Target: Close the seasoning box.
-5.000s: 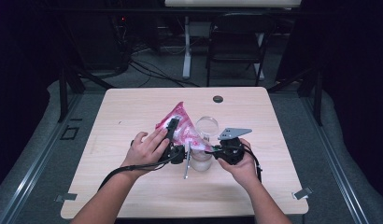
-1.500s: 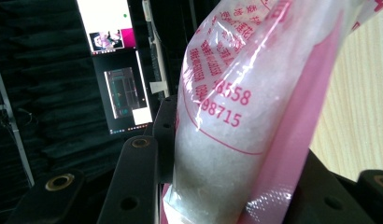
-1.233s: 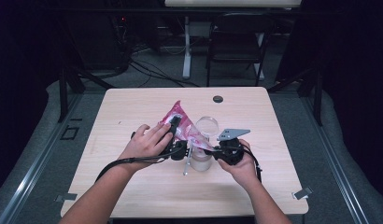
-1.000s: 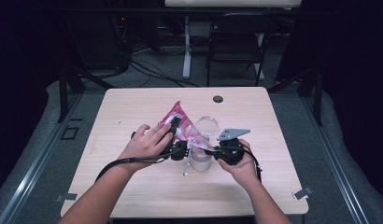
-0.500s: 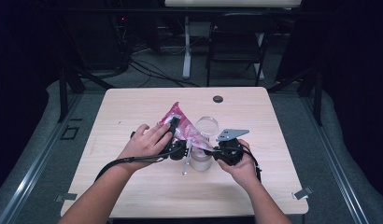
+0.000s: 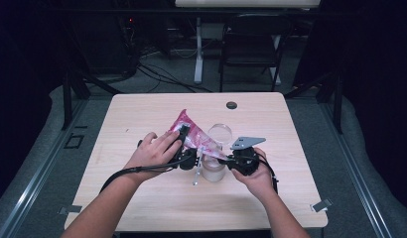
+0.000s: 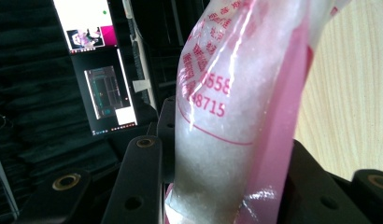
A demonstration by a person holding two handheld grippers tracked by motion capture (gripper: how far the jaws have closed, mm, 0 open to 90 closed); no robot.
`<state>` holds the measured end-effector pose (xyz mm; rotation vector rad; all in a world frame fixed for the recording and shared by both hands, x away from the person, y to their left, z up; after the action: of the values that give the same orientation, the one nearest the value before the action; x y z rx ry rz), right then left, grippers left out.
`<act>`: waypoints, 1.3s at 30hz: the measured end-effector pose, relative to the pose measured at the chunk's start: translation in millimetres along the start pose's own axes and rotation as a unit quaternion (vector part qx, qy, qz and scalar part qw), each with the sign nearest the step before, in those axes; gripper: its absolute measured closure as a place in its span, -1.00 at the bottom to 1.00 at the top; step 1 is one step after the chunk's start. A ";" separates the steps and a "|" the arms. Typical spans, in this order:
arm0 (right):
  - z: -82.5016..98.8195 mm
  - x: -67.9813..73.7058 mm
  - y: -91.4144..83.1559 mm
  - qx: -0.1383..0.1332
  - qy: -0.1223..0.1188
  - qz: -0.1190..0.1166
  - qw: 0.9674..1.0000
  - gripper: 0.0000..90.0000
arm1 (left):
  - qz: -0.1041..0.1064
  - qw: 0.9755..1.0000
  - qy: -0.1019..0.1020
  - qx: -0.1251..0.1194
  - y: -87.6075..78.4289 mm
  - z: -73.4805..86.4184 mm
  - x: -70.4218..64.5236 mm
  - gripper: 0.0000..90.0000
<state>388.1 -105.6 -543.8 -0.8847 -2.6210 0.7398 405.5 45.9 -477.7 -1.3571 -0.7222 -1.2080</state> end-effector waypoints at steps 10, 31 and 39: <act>0.6 3.5 1.3 0.006 -0.004 -0.009 1.000 1.00 | 0.007 1.000 0.000 0.003 2.0 3.0 -1.1 0.55; -7.8 10.3 -5.2 -0.012 -0.009 -0.023 1.000 1.00 | 0.005 1.000 -0.011 0.008 4.4 6.9 -3.1 0.49; -8.8 11.8 -4.7 -0.014 -0.009 -0.022 1.000 1.00 | 0.007 1.000 -0.019 0.009 3.2 8.0 -4.5 0.50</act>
<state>380.3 -98.1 -532.8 -0.8280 -2.6640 0.7058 409.2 54.0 -481.7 -1.3712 -0.7482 -1.1647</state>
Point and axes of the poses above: each handheld gripper's, and its own axes: y roughly forward along the jaws, z roughly out of its underside, x roughly to its left, the point moved 8 cm from there along y, roughly forward along the jaws, and after that the axes turned 2 degrees about -x, right-handed, at the moved point
